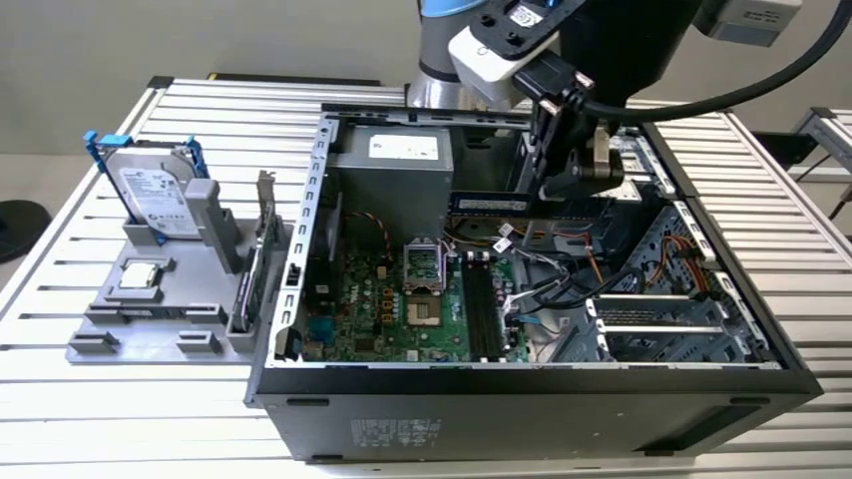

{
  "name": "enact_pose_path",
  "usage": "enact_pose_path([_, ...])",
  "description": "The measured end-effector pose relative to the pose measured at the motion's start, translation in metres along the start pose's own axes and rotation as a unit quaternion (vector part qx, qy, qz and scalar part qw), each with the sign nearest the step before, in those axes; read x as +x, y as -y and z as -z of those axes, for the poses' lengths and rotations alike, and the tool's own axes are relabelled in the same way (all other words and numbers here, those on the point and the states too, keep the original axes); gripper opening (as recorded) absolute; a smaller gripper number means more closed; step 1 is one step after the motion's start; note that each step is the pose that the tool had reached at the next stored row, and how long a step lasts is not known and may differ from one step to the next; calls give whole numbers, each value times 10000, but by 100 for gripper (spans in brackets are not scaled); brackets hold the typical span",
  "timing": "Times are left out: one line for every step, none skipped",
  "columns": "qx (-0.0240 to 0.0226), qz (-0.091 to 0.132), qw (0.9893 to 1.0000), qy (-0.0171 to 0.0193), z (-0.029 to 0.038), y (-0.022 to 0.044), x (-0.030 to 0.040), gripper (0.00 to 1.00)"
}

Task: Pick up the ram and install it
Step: 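Pick up the ram and move it above insertion slot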

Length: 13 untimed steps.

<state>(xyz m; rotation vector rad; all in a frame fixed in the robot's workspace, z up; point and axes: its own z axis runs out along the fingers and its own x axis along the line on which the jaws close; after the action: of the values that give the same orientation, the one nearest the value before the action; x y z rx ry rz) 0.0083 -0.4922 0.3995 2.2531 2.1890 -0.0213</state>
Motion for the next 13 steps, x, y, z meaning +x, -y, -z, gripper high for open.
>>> enact_pose_path([0, 0, 10000, 1, 0, 1, 36, 0])
enact_pose_path([0, 0, 10000, 3, 1, 2, 70, 0])
enact_pose_path([0, -2, 10000, 3, 1, 3, 97, 0])
enact_pose_path([0, -19, 10000, 4, 1, 3, 106, 0])
enact_pose_path([1, -76, 10000, 3, 0, 3, 106, 0])
enact_pose_path([1, -156, 9999, 2, 0, 3, 106, 0])
enact_pose_path([2, -238, 9997, 2, 0, 4, 106, 0])
enact_pose_path([3, -324, 9995, 0, -1, 4, 107, 0])
enact_pose_path([4, -412, 9992, -1, -1, 4, 107, 0])
enact_pose_path([5, -507, 9987, -1, -2, 4, 107, 0])
enact_pose_path([6, -597, 9982, -3, -3, 4, 107, 0])
enact_pose_path([7, -686, 9976, -3, -3, 4, 107, 0])
enact_pose_path([8, -776, 9970, -4, -3, 4, 107, 0])
